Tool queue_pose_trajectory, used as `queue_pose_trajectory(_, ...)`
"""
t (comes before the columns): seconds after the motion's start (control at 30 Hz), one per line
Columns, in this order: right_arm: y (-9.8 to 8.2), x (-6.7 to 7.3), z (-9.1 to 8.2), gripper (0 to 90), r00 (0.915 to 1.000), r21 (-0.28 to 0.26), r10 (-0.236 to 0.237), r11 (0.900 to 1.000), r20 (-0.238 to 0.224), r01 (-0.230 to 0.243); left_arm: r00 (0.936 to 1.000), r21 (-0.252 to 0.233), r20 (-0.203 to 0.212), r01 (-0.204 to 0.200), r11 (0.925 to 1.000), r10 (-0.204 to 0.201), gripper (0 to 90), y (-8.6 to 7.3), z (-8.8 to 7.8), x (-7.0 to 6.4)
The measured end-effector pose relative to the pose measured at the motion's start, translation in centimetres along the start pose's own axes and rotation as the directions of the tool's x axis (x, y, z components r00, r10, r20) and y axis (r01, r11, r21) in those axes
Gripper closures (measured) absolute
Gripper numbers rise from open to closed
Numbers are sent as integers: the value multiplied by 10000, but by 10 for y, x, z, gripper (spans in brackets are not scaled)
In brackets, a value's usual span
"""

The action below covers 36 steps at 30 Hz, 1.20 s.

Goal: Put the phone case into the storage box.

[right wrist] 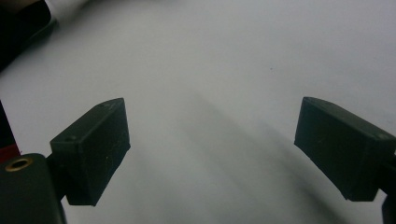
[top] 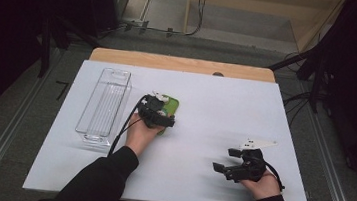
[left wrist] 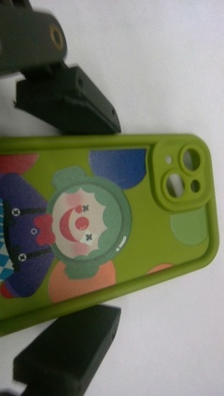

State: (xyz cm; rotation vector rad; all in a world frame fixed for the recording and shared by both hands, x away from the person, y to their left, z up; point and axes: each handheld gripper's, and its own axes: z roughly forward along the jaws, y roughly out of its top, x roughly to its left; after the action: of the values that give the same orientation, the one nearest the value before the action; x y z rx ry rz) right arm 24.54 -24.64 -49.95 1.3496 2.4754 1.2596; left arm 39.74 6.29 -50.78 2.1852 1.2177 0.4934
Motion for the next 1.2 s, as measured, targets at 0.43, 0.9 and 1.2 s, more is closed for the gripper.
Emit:
queue_pose_trajectory(0.43,0,0,0,87,10000,20,-17,10000,-44,17,9999,-332,69,97,9994,-95,152,-4,-2,1)
queue_pose_trajectory(0.9,0,0,0,87,10000,-12,-37,10000,-59,37,9972,-413,623,432,9982,-406,164,-2,-6,5)
queue_pose_trajectory(1.2,0,0,-1,87,10000,-10,-57,10000,-48,57,9923,-631,1179,465,9969,-388,166,5,-16,1)
